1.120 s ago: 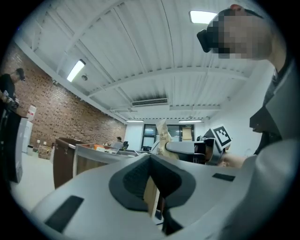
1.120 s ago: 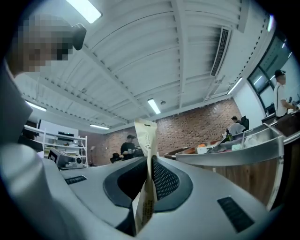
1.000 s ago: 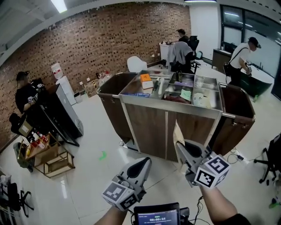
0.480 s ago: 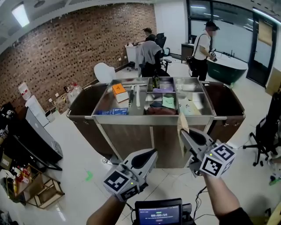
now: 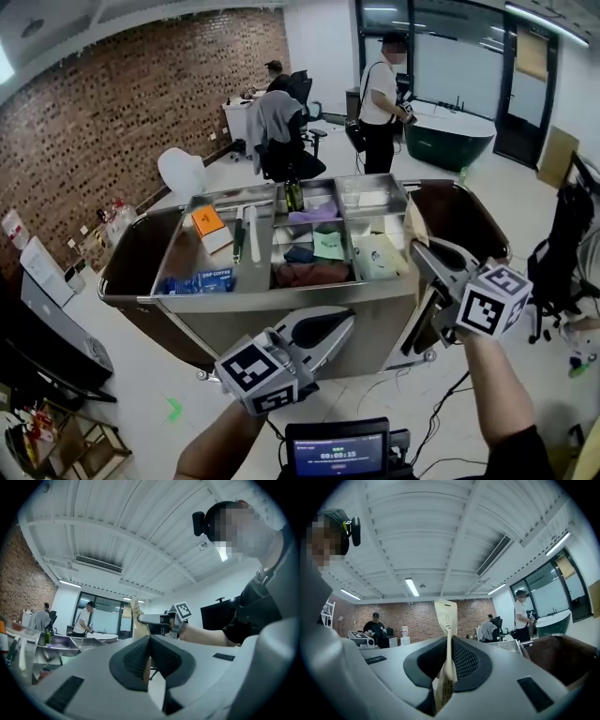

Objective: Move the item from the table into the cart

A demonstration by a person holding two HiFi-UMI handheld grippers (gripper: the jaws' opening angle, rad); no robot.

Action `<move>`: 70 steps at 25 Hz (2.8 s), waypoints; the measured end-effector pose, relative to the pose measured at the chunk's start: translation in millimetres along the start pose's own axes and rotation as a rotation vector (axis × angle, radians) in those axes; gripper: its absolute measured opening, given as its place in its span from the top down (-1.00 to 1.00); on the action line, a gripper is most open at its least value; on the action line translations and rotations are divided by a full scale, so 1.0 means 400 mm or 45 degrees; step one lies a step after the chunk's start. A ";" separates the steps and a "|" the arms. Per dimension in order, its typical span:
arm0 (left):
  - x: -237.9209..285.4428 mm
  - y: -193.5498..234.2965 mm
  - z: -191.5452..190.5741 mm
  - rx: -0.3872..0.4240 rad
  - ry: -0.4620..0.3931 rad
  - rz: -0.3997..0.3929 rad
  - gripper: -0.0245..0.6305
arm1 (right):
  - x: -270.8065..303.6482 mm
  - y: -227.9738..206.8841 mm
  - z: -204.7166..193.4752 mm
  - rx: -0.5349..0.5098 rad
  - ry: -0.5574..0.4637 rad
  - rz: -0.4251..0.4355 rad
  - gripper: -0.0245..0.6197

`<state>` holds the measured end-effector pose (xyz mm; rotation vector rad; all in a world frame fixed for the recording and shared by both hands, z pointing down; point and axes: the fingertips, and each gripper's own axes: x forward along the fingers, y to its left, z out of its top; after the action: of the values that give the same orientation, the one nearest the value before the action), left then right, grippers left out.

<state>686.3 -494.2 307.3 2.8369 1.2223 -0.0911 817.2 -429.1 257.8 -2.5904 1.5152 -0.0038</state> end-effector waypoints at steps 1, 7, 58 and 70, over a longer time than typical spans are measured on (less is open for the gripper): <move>0.023 0.023 0.002 -0.006 0.010 -0.019 0.91 | 0.021 -0.032 0.008 -0.009 0.016 -0.003 0.91; 0.130 0.175 0.043 0.021 0.017 -0.162 0.91 | 0.176 -0.194 0.034 -0.015 0.078 -0.044 0.91; 0.279 0.448 0.001 -0.129 0.077 -0.609 0.91 | 0.463 -0.627 -0.591 -0.029 1.682 -0.348 0.91; 0.277 0.454 -0.006 -0.144 0.070 -0.591 0.91 | 0.458 -0.634 -0.602 0.091 1.698 -0.384 0.90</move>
<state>894.6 -538.3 305.7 2.4227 1.8094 0.0386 1109.8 -494.3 514.7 -2.7146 1.1589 -2.0621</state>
